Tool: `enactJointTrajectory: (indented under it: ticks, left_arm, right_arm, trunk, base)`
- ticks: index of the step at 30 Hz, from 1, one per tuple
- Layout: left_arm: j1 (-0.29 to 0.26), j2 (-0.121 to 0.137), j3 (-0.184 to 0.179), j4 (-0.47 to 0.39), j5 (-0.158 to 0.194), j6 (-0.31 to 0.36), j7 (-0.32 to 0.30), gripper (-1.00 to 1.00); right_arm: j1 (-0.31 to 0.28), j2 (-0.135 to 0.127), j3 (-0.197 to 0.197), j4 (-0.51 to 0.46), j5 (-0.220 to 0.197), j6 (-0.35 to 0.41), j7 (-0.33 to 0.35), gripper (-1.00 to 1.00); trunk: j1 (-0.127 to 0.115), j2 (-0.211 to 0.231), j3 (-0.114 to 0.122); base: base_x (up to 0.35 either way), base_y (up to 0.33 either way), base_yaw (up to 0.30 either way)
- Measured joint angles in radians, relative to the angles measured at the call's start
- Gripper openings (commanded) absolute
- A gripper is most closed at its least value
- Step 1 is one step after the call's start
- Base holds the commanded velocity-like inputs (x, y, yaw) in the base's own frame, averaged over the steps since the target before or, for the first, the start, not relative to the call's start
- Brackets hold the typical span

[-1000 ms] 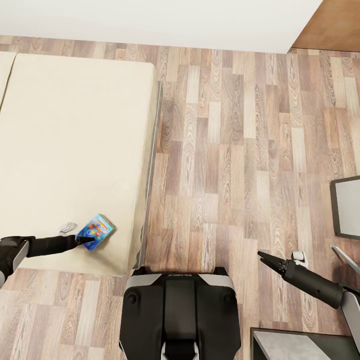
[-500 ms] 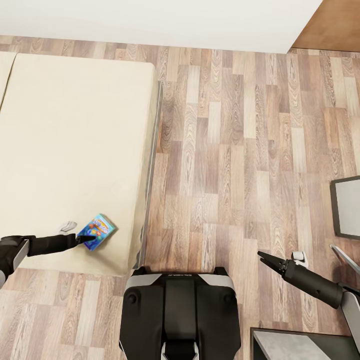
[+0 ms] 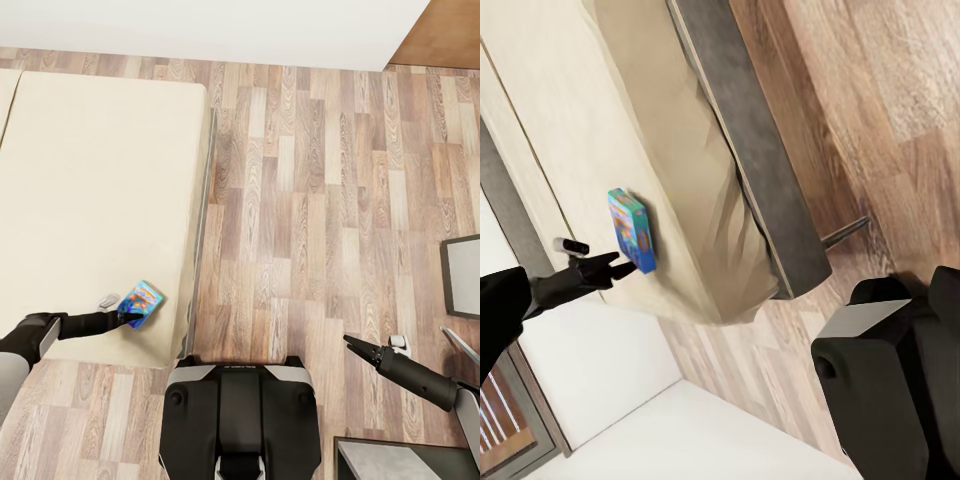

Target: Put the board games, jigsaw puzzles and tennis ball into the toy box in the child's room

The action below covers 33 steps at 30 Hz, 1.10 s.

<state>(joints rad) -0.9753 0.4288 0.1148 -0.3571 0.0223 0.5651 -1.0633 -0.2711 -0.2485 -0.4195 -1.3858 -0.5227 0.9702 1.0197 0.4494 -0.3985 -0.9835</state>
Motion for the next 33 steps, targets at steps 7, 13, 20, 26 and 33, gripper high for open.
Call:
enactJointTrajectory:
  ticks: [7,13,20,26,33]
  left_arm:
    - [-0.002,-0.006,0.0,-0.001,0.0,0.0,-0.001,1.0]
    - [-0.003,-0.009,0.003,-0.041,0.002,0.018,-0.004,1.0]
    - [-0.003,-0.017,0.002,-0.084,0.001,0.057,-0.005,1.0]
    - [-0.003,-0.019,0.001,-0.089,0.001,0.06,-0.005,1.0]
    - [-0.003,-0.036,0.0,-0.092,0.001,0.062,-0.005,1.0]
  right_arm:
    - [0.0,0.0,0.0,0.001,0.0,0.0,0.0,1.0]
    - [0.0,0.0,0.0,0.0,0.0,0.0,0.0,1.0]
    - [0.0,0.0,0.0,0.0,0.0,0.0,0.0,1.0]
    - [0.0,0.0,0.0,0.001,0.0,0.0,0.0,1.0]
    - [0.0,0.0,0.0,0.0,0.0,0.0,0.0,1.0]
  trunk:
    - [0.0,0.0,0.0]
    - [0.0,0.0,0.0]
    - [0.0,0.0,0.0]
    - [0.0,0.0,0.0]
    - [0.0,0.0,0.0]
  base:
    - [0.0,0.0,0.0]
    - [0.0,0.0,0.0]
    - [0.0,0.0,0.0]
    - [0.0,0.0,0.0]
    - [0.0,0.0,0.0]
